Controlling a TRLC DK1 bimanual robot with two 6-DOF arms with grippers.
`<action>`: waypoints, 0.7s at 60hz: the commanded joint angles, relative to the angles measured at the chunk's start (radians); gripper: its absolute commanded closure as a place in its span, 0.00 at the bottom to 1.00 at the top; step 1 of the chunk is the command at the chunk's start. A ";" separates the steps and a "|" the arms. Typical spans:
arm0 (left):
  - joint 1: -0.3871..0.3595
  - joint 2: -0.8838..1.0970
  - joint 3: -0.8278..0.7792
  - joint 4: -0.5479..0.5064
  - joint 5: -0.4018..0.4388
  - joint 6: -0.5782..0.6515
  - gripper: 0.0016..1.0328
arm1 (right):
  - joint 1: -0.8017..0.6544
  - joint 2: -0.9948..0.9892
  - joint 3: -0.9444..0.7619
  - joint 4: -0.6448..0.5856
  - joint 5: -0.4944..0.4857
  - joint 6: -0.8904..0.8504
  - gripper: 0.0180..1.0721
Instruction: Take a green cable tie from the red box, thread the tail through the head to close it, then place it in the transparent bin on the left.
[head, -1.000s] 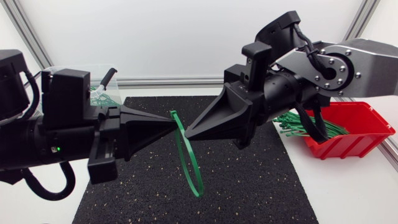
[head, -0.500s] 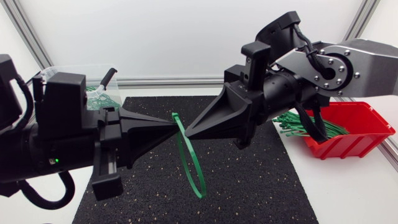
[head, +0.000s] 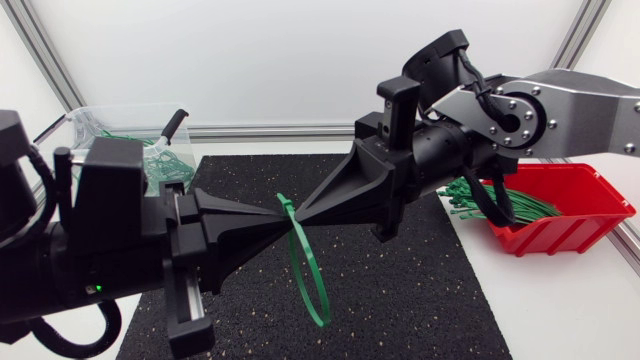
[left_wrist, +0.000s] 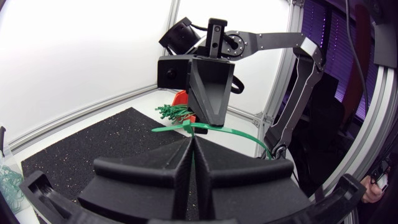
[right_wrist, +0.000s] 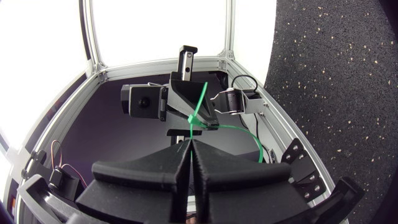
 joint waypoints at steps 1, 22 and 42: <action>-0.027 -0.024 -0.009 0.010 0.030 0.038 0.96 | -0.001 0.025 -0.005 0.031 0.041 0.032 0.94; -0.001 -0.058 -0.023 -0.041 0.006 0.133 0.96 | -0.001 -0.012 -0.019 0.076 0.050 0.009 0.33; -0.003 -0.053 -0.034 -0.090 -0.009 0.248 0.96 | 0.007 0.014 0.007 0.076 0.050 -0.086 0.34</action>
